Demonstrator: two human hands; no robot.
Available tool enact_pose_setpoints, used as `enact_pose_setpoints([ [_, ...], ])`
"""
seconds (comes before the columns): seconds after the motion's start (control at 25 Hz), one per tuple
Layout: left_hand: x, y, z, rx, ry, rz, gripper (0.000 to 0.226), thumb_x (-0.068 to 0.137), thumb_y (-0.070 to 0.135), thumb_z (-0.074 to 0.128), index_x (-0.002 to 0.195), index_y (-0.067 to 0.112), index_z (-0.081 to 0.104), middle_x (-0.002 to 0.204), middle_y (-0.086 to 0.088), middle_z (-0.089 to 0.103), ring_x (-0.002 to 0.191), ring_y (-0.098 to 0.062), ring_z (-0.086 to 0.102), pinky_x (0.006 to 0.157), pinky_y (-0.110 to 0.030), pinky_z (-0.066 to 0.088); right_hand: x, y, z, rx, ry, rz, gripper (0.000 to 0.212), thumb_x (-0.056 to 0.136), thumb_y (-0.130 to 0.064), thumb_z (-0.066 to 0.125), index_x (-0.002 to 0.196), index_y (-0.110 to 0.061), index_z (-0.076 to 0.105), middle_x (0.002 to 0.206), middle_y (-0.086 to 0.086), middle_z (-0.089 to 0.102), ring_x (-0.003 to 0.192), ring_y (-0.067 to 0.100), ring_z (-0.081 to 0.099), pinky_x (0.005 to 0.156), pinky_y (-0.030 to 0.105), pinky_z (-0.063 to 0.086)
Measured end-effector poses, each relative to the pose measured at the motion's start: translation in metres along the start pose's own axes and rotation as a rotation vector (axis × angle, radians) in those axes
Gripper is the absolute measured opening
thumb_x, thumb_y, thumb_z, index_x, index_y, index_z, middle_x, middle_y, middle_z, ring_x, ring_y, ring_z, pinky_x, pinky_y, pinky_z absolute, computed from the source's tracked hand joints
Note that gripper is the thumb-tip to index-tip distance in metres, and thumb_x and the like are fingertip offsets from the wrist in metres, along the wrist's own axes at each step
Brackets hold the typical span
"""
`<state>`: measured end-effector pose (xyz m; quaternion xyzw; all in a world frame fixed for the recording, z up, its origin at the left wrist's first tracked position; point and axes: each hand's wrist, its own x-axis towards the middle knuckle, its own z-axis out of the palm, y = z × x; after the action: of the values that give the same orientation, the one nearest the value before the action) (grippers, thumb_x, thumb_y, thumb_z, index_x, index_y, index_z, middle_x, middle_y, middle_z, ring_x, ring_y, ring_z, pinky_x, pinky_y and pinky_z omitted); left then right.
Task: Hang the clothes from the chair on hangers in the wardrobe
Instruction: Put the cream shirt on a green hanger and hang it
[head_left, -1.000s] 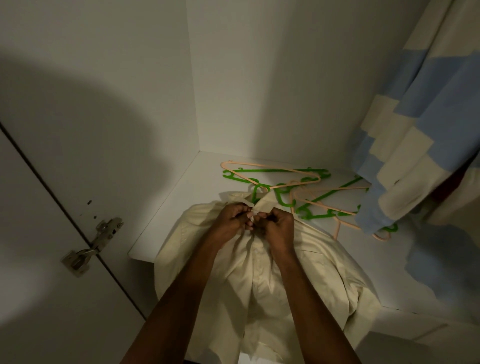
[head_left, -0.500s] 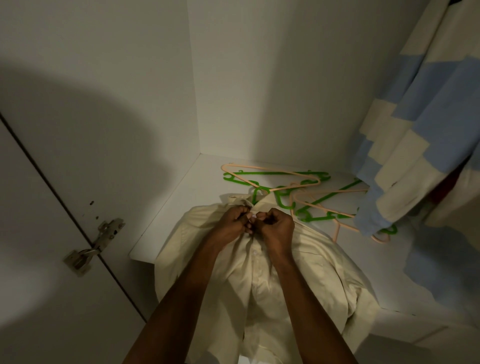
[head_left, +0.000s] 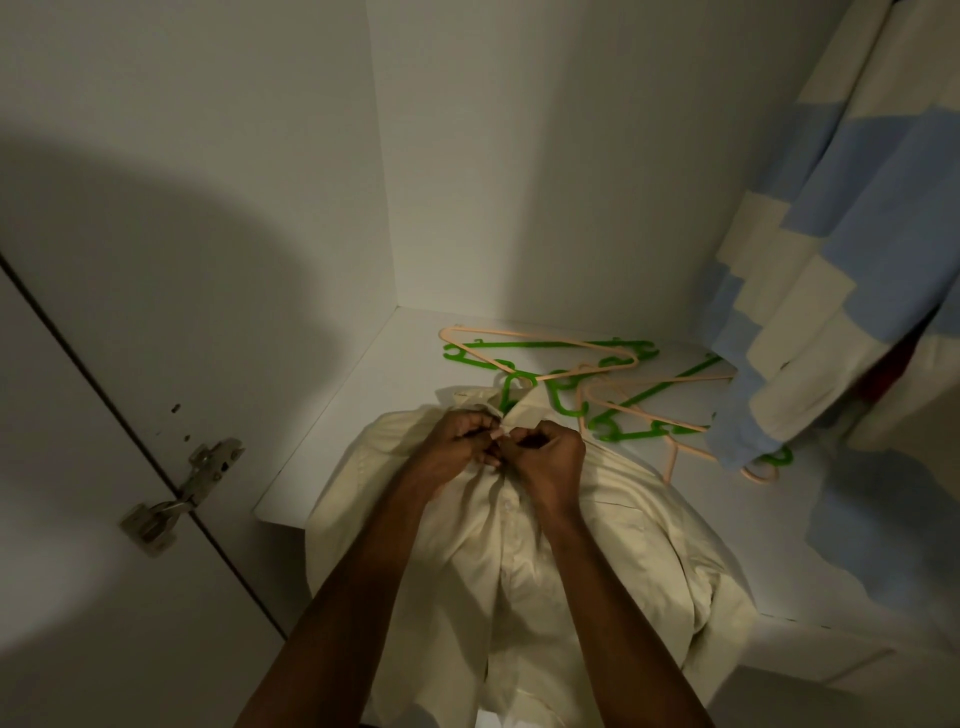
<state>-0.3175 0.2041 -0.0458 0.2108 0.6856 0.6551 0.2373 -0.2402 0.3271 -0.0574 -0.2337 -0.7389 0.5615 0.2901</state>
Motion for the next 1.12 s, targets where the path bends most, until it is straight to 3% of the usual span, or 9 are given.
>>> enact_pose_setpoints([
  [0.16, 0.000, 0.007, 0.002, -0.028, 0.054, -0.097, 0.018, 0.095, -0.013, 0.053, 0.089, 0.001, 0.063, 0.084, -0.012, 0.067, 0.066, -0.018, 0.070, 0.059, -0.025, 0.060, 0.000, -0.001, 0.006, -0.148, 0.052, 0.034, 0.027, 0.054, -0.040, 0.084, 0.060, -0.020, 0.068, 0.058, -0.009, 0.068, 0.057, 0.009, 0.067, 0.061, 0.039, 0.059],
  [0.36, 0.003, 0.013, 0.010, -0.067, 0.164, -0.158, 0.012, 0.093, -0.015, 0.057, 0.089, -0.006, 0.063, 0.085, -0.016, 0.066, 0.071, -0.027, 0.068, 0.057, -0.027, 0.061, -0.001, -0.010, 0.003, -0.068, 0.089, 0.011, 0.028, 0.060, -0.026, 0.088, 0.059, -0.019, 0.061, 0.059, -0.004, 0.067, 0.056, 0.013, 0.066, 0.062, 0.040, 0.058],
  [0.48, -0.001, 0.015, 0.011, -0.045, 0.223, -0.192, 0.013, 0.089, -0.014, 0.063, 0.101, -0.012, 0.065, 0.084, -0.020, 0.068, 0.068, -0.028, 0.069, 0.056, -0.029, 0.062, -0.002, -0.011, 0.003, -0.128, 0.088, -0.005, 0.027, 0.059, -0.027, 0.085, 0.060, -0.019, 0.060, 0.059, -0.006, 0.065, 0.058, 0.011, 0.064, 0.063, 0.035, 0.056],
  [0.6, -0.003, 0.014, -0.004, -0.099, 0.351, -0.227, 0.010, 0.087, -0.017, 0.061, 0.091, -0.009, 0.064, 0.087, -0.027, 0.070, 0.066, -0.032, 0.072, 0.057, -0.034, 0.063, -0.004, -0.012, 0.000, -0.186, 0.080, 0.008, 0.018, 0.063, -0.024, 0.084, 0.068, -0.020, 0.067, 0.066, -0.008, 0.068, 0.067, 0.014, 0.066, 0.066, 0.029, 0.054],
  [0.72, -0.001, 0.013, -0.021, -0.116, 0.620, -0.115, 0.008, 0.092, 0.001, 0.063, 0.090, -0.006, 0.068, 0.084, -0.026, 0.073, 0.061, -0.028, 0.073, 0.057, -0.034, 0.062, -0.006, -0.018, -0.012, -0.216, 0.175, -0.017, 0.008, 0.070, -0.012, 0.076, 0.073, -0.017, 0.069, 0.071, -0.002, 0.069, 0.070, 0.020, 0.065, 0.066, 0.029, 0.049],
  [0.84, 0.007, 0.026, -0.025, -0.023, 0.704, -0.083, 0.036, 0.087, 0.035, 0.079, 0.079, 0.000, 0.071, 0.071, -0.015, 0.074, 0.054, -0.026, 0.072, 0.055, -0.034, 0.060, -0.002, -0.027, -0.027, -0.289, 0.403, -0.160, 0.007, 0.076, -0.009, 0.069, 0.075, -0.015, 0.065, 0.075, 0.002, 0.066, 0.072, 0.025, 0.062, 0.064, 0.028, 0.040],
  [0.92, 0.017, 0.038, -0.024, 0.024, 0.606, -0.199, 0.048, 0.074, 0.042, 0.089, 0.076, -0.003, 0.072, 0.068, -0.017, 0.074, 0.057, -0.028, 0.074, 0.059, -0.037, 0.063, 0.014, -0.032, -0.033, -0.360, 0.415, -0.162, 0.012, 0.085, -0.024, 0.066, 0.080, -0.014, 0.067, 0.082, 0.005, 0.068, 0.081, 0.030, 0.062, 0.066, 0.029, 0.038],
  [1.04, 0.025, 0.042, -0.027, 0.110, 0.445, -0.305, 0.043, 0.064, 0.005, 0.093, 0.092, -0.015, 0.067, 0.087, -0.027, 0.072, 0.067, -0.033, 0.073, 0.058, -0.043, 0.063, 0.046, -0.028, -0.033, -0.643, 0.148, 0.096, 0.055, 0.082, -0.069, 0.059, 0.091, -0.016, 0.071, 0.093, 0.005, 0.071, 0.096, 0.032, 0.063, 0.079, 0.037, 0.046],
  [1.12, 0.020, 0.040, -0.031, 0.032, 0.406, -0.296, 0.026, 0.070, -0.012, 0.082, 0.091, -0.014, 0.066, 0.098, -0.030, 0.069, 0.074, -0.032, 0.071, 0.055, -0.037, 0.063, 0.053, -0.022, -0.030, -0.686, -0.013, 0.205, 0.064, 0.071, -0.075, 0.059, 0.092, -0.017, 0.072, 0.094, 0.005, 0.073, 0.094, 0.031, 0.067, 0.080, 0.035, 0.049],
])
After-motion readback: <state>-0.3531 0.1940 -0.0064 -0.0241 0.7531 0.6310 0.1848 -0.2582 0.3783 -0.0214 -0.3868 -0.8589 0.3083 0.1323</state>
